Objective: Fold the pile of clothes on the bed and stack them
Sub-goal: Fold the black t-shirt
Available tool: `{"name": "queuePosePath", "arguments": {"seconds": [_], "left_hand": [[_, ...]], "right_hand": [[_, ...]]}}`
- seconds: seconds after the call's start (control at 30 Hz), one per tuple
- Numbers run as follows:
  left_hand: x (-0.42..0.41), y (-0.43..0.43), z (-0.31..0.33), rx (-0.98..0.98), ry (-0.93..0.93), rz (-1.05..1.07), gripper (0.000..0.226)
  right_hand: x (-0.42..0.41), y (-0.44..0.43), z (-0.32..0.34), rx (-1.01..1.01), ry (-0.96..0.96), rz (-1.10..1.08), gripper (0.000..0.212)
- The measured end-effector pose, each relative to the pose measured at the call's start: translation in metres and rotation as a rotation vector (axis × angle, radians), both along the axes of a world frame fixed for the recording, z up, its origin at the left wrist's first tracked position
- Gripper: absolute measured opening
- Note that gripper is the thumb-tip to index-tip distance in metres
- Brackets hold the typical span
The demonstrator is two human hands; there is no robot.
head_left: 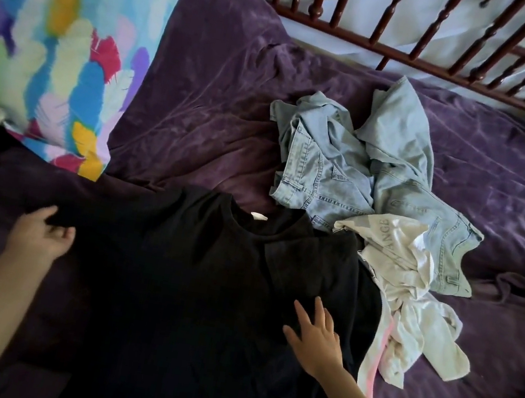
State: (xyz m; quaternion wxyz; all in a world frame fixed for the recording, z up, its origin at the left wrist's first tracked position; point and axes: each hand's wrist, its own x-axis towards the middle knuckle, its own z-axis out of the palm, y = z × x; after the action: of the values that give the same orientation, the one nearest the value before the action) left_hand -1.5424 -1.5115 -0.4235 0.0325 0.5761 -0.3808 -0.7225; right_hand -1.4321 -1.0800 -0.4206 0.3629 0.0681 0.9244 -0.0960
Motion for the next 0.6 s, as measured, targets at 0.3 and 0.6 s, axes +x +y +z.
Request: {"name": "queuePosePath", "arguments": {"seconds": [0.3,0.6], "left_hand": [[0.015,-0.016,-0.01,-0.202,-0.067,-0.227,0.033],[0.011,-0.029,-0.022,-0.247,-0.206,-0.347,0.057]], "right_hand": [[-0.01,-0.008,-0.001,0.001,-0.068,-0.039,0.064],[-0.011,-0.006,-0.005,0.042,-0.118,-0.025,0.065]]}}
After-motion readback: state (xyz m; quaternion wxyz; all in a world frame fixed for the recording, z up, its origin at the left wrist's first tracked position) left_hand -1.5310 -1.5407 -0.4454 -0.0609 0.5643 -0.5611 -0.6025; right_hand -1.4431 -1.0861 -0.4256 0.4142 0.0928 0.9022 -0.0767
